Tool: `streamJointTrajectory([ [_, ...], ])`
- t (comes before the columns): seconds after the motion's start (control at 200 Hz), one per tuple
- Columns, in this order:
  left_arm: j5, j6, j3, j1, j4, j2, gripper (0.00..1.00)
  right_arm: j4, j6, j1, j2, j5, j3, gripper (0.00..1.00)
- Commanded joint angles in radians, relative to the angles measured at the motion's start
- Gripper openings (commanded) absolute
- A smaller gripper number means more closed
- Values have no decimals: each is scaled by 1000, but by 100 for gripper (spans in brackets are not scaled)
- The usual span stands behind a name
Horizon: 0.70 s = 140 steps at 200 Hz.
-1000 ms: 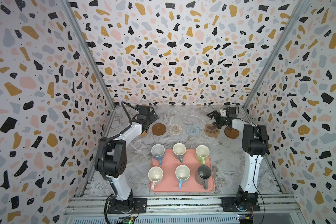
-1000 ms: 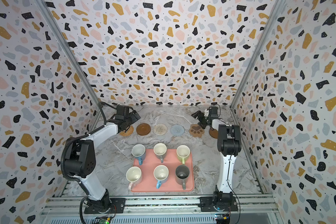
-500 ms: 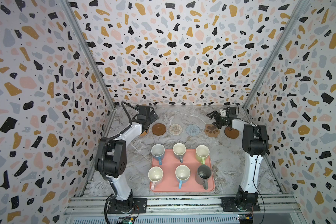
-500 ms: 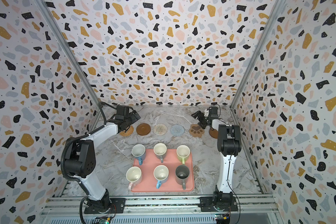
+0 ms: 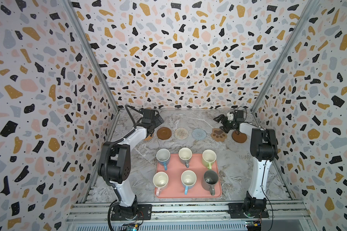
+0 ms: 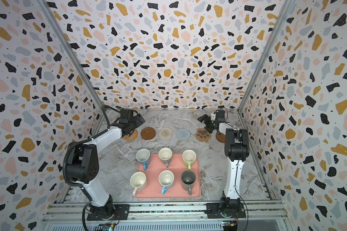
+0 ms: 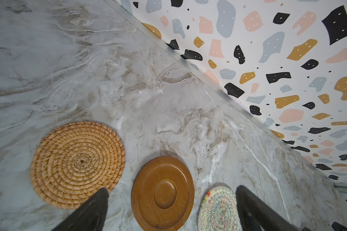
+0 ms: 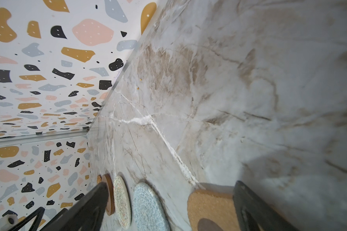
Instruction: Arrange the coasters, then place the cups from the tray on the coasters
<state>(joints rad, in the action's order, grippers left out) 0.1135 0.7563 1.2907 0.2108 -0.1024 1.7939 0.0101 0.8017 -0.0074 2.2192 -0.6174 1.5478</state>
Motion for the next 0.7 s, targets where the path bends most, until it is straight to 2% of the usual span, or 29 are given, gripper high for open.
streamJointTrajectory([
  [0.0,-1,1,9,6,15,-13,100,-97,-13,0,-37,8,-26,99],
  [0.696,3,-1,2,7,12,-17,100,-96,-14,7,-62,2,-46,99],
])
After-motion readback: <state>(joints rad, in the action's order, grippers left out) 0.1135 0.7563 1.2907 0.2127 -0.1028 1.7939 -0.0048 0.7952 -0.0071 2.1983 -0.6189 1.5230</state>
